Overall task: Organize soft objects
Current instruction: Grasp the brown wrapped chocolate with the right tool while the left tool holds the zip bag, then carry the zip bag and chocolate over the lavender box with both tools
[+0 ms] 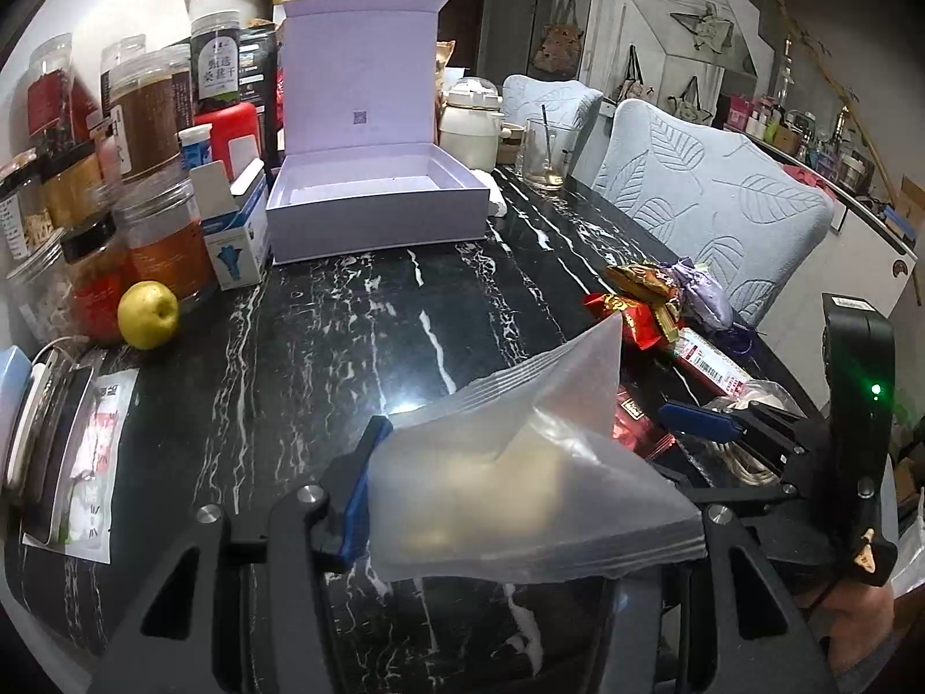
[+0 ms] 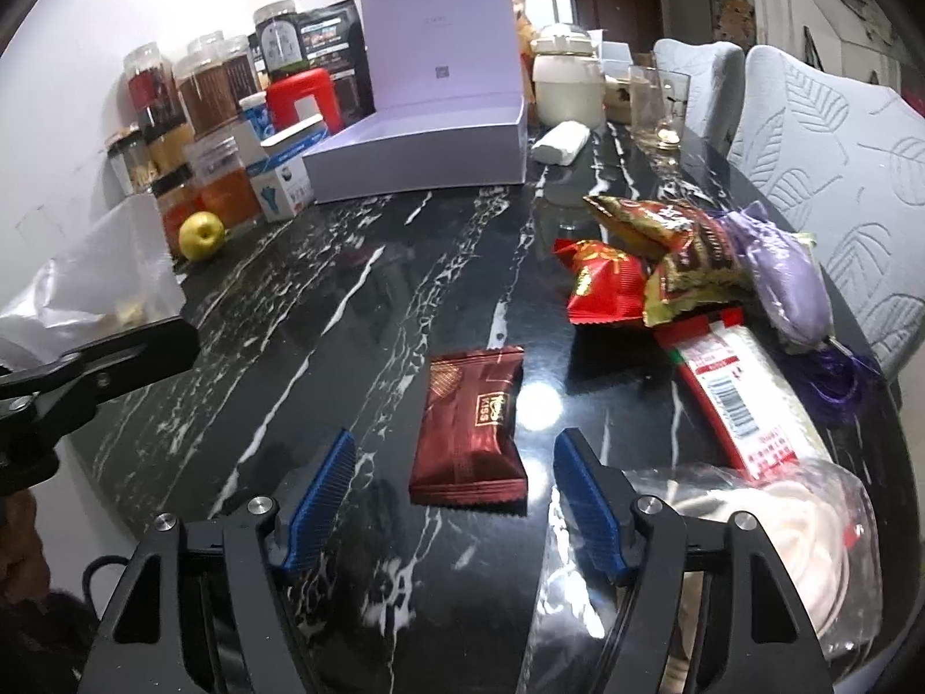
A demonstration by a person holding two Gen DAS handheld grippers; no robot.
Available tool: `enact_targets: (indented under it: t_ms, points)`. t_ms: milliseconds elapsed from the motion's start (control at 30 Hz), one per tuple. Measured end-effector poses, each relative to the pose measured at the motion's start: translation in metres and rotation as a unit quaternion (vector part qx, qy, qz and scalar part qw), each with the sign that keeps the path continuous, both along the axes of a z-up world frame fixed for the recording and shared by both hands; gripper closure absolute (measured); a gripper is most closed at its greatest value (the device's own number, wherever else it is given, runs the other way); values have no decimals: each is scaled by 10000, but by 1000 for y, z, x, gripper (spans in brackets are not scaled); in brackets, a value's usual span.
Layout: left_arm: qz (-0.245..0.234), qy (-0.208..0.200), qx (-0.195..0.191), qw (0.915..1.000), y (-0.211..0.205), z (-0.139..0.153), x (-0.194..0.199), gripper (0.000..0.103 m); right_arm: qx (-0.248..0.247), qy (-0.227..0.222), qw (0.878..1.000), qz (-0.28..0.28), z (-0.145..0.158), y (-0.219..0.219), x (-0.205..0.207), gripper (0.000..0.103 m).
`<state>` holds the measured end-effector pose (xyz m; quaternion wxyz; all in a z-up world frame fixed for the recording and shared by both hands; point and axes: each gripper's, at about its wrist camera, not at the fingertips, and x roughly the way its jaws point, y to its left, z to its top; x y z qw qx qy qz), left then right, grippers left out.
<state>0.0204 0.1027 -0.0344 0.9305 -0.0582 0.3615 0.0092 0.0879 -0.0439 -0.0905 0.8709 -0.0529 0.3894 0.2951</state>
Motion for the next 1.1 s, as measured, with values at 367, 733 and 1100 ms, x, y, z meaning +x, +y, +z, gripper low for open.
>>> enact_targets:
  t_ms: [367,733,1100]
  points:
    - [37,3,-38,10000,5,-2,-1,52,-242,-214,9992,248,2,13,-5,80]
    - [95,-75,-83,9999,10,4,-7,52,-67,-380,9987,343,17,14,-15,81]
    - [135,-164,-93,9997,21,27,-7,52,91,-779,9963,361,54,16,-25,81]
